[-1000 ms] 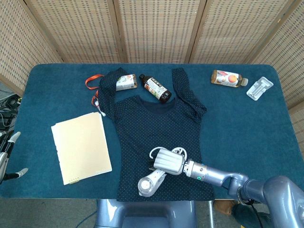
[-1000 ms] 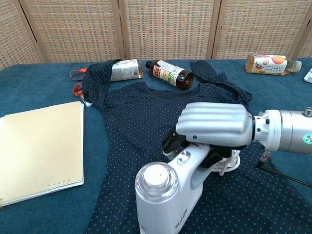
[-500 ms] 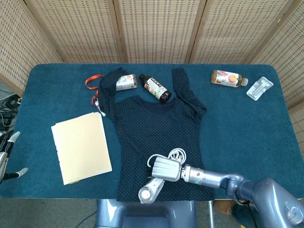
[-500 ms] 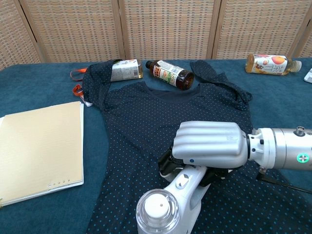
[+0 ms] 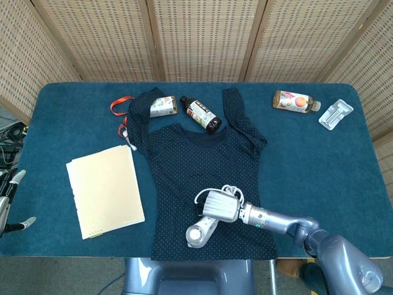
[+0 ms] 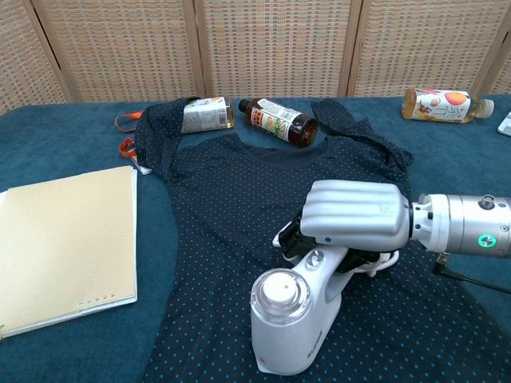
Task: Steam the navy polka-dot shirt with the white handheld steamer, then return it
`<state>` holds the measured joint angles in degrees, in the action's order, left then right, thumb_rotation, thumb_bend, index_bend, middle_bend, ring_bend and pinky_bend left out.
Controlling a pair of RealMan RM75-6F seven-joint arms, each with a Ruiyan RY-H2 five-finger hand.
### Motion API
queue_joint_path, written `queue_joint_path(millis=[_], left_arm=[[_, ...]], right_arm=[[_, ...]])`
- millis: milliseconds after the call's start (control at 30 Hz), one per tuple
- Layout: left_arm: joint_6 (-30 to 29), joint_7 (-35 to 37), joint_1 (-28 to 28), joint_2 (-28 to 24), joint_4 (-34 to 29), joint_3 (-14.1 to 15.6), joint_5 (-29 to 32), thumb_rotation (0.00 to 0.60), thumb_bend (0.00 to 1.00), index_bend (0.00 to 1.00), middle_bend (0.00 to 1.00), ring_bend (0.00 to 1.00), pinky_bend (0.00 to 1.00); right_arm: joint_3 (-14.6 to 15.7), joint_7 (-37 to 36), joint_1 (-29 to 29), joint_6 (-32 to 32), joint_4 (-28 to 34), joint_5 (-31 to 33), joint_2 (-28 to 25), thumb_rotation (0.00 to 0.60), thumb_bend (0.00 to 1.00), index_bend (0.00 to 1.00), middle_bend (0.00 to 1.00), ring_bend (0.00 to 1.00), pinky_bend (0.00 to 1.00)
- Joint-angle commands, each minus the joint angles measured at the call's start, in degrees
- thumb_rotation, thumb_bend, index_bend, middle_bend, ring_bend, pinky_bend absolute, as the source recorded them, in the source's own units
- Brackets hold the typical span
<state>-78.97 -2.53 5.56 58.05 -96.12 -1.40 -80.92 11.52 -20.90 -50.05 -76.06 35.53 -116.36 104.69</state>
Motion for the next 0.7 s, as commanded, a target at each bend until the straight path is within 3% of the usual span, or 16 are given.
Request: queue_joint_path(millis=[33,367,700], left_arm=[[-0.06,-0.05,-0.01,0.01,-0.05,-0.01,-0.01,0.6,0.0,0.0,0.0,0.0,0.0],[-0.16,-0.19,0.0,0.0,-0.2,0.02,-0.07,0.6,0.0,0.0,0.0,0.0,0.0],[-0.32,-0.39,-0.02,0.03,-0.37,0.06,-0.19,0.6,0.0,0.0,0.0,0.0,0.0]], right_arm=[[0.56,-1.25,0.46,-0.69,-3.01,0.36,0.64,0.6,1.0,0.83,0.62,0.67,1.0],[0.33,-3.2,2.76,-1.69,-11.69,3.12,0.0,0.6,1.0,0.83,0.62,0.68,1.0],[-1.86,-4.67,5.58,2.71,-17.44,8.66,-0.67,0.6,1.0,0.83,0.62,0.68,1.0]])
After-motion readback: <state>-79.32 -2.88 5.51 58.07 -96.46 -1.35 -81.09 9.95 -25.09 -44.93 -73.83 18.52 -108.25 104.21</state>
